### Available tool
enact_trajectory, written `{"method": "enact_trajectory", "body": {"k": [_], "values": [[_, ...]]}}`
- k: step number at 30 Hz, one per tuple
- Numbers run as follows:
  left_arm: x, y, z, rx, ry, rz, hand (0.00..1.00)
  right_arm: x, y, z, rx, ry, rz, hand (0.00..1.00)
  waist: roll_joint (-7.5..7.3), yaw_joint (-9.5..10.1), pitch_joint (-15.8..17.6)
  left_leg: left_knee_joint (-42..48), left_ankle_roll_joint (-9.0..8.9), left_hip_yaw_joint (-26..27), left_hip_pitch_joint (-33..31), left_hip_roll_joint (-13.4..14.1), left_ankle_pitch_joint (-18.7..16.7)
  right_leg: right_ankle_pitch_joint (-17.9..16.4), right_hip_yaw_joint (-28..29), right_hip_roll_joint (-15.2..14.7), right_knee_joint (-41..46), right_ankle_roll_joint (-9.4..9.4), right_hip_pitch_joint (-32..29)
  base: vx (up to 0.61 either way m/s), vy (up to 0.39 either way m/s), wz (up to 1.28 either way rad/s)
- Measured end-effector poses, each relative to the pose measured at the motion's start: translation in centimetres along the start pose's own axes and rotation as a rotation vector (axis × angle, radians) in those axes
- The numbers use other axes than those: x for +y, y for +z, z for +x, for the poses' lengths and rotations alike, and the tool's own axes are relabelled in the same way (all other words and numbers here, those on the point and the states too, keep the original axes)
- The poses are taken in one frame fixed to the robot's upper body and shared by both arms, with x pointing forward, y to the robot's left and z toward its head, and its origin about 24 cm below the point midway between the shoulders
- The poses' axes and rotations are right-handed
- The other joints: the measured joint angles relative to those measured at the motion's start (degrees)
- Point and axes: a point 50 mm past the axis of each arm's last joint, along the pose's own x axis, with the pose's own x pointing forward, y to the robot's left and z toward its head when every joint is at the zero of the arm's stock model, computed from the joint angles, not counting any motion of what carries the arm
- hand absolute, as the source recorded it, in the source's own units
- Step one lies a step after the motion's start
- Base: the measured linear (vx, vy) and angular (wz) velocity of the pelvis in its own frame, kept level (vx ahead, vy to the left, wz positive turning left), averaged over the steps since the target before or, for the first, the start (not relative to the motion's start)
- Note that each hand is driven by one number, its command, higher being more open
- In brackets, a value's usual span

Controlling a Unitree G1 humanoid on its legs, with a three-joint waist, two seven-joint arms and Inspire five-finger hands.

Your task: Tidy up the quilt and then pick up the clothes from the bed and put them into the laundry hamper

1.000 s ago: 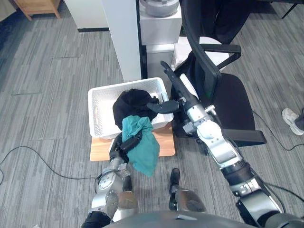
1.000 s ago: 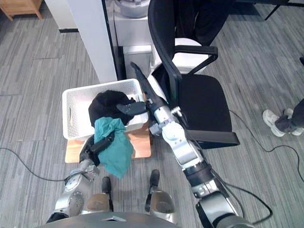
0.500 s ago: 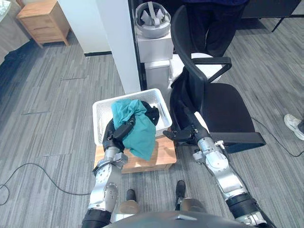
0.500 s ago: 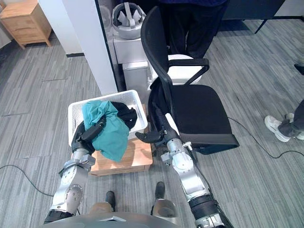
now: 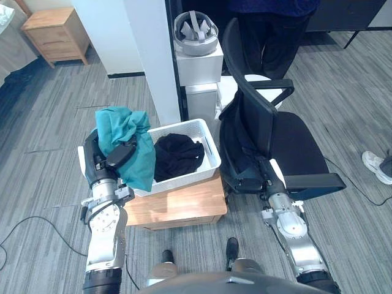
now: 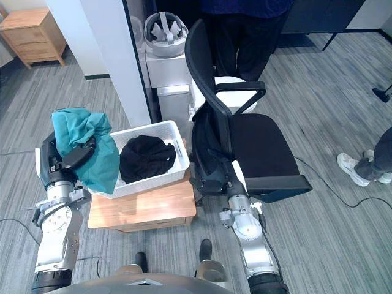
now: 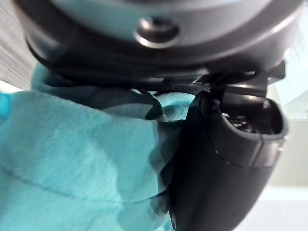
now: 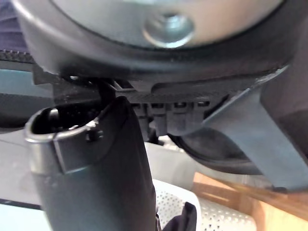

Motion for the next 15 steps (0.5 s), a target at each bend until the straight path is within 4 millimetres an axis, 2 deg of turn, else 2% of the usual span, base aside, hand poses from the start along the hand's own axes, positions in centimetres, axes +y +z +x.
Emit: {"method": "enact_trajectory", "body": {"k": [3, 4, 6, 9, 12, 15], "values": [[0.0, -0.3, -0.2, 0.000, -0.010, 0.067, 0.00, -0.5, -1.5, -1.1, 0.056, -0.023, -0.016, 1.00, -0.41, -0.57, -0.3, 0.1, -0.01, 0.7, 0.1, 0.0, -0.3, 0.0, 0.6, 0.0, 0.0, 0.04, -0.2, 0.00, 0.013, -0.14], [0.0, -0.5, -0.2, 0.002, -0.012, 0.100, 0.00, -0.9, -2.6, -1.6, 0.105, -0.043, -0.021, 1.00, -0.71, -1.05, -0.5, 0.1, -0.01, 1.1, 0.1, 0.0, -0.4, 0.0, 1.0, 0.0, 0.0, 0.05, -0.5, 0.02, 0.008, -0.24], [0.3, -2.0, -0.4, 0.061, -0.010, 0.170, 0.00, -1.6, -6.2, -3.5, 0.265, -0.105, 0.005, 1.00, -1.12, -2.36, -0.7, 0.0, -0.04, 2.7, 0.8, -0.1, -0.9, 0.0, 2.4, 0.1, 0.0, 0.08, -0.8, 0.02, 0.018, -0.34], [1.3, -4.9, -0.7, 0.195, -0.010, 0.300, 0.00, -1.7, -6.7, -3.9, 0.269, -0.119, 0.007, 1.00, -1.23, -4.58, -1.1, 0.0, 0.02, 3.8, 1.3, -0.1, -1.2, 0.0, 3.0, 0.0, 0.0, 0.10, -0.9, 0.02, 0.019, -0.20], [1.9, -7.1, -0.8, 0.302, 0.006, 0.338, 0.00, -1.6, -7.0, -4.1, 0.270, -0.117, 0.010, 1.00, -1.94, -4.71, -1.5, 0.0, -0.19, 5.1, 1.1, 0.1, -1.7, 0.0, 4.2, 0.3, 0.0, 0.10, -2.0, 0.00, -0.004, -0.22], [3.0, -8.0, -0.7, 0.352, 0.021, 0.391, 0.00, -1.6, -7.1, -4.1, 0.265, -0.116, 0.012, 1.00, -2.54, -4.88, -1.7, 0.0, -0.33, 6.1, -0.1, 0.2, -1.9, 0.0, 5.2, 0.9, 0.0, 0.09, -3.7, 0.00, -0.027, -0.22]]}}
